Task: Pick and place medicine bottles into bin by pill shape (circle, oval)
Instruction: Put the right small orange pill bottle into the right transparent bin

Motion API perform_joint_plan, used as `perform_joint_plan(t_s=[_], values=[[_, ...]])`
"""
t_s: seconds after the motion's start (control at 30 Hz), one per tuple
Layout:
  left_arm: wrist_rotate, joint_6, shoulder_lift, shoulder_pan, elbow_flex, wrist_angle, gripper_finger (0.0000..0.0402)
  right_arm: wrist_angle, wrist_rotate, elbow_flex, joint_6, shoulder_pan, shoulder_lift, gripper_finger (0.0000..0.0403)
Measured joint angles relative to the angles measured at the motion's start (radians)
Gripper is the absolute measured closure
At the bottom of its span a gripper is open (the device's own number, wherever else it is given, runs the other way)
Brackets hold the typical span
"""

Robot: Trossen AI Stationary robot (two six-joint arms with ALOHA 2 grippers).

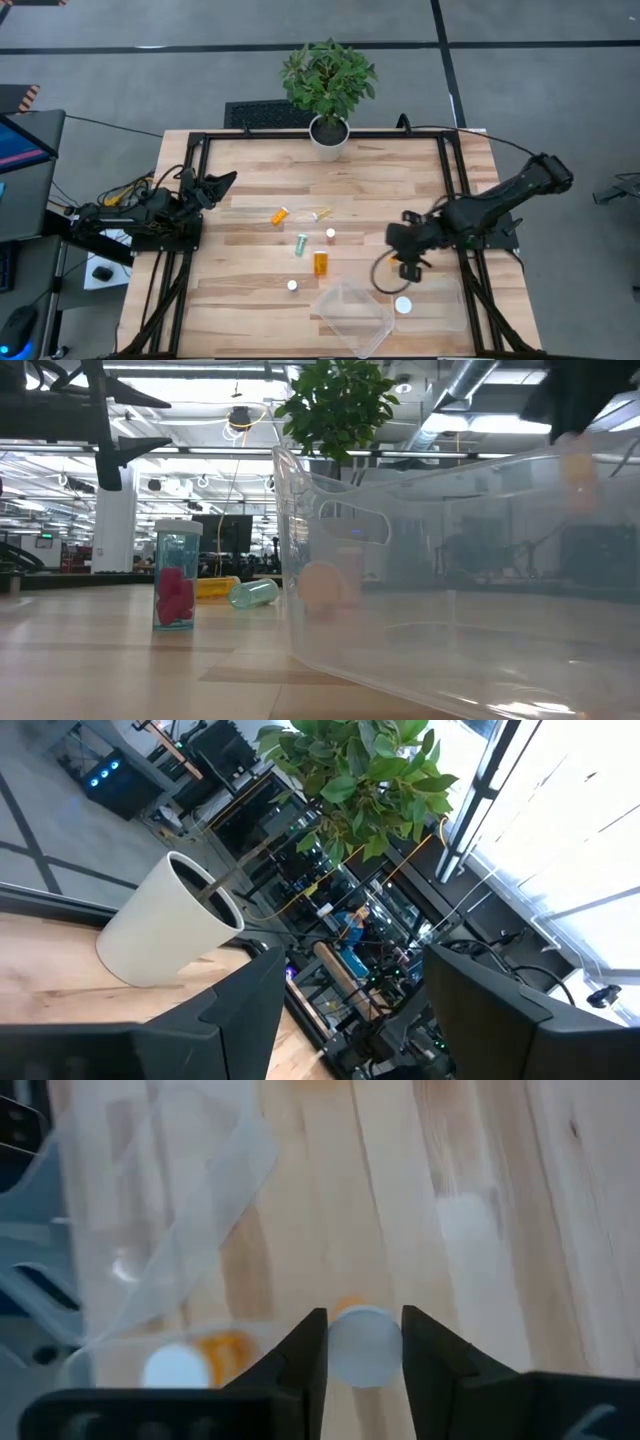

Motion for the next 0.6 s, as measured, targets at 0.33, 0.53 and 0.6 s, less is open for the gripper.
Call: perform_joint_plan(t_s=[0.33,0.53,0.6], values=[[-0.001,-0.001,0.0,0.0,0.0,0.003,0.0171,-0.082,0.068,0.0,0.324,0.255,-0.072,0.029],[-0.021,-0.012,0.0,0.0,0.0,0.004,0.0171,-0.087,0.071,0.0,0.407,0.357,-0.008,0.029],[-0.028,-0.013,0.0,0.0,0.0,0.004,0.0171,-0.087,0.086,0.0,0.429,0.382,0.014,0.029]])
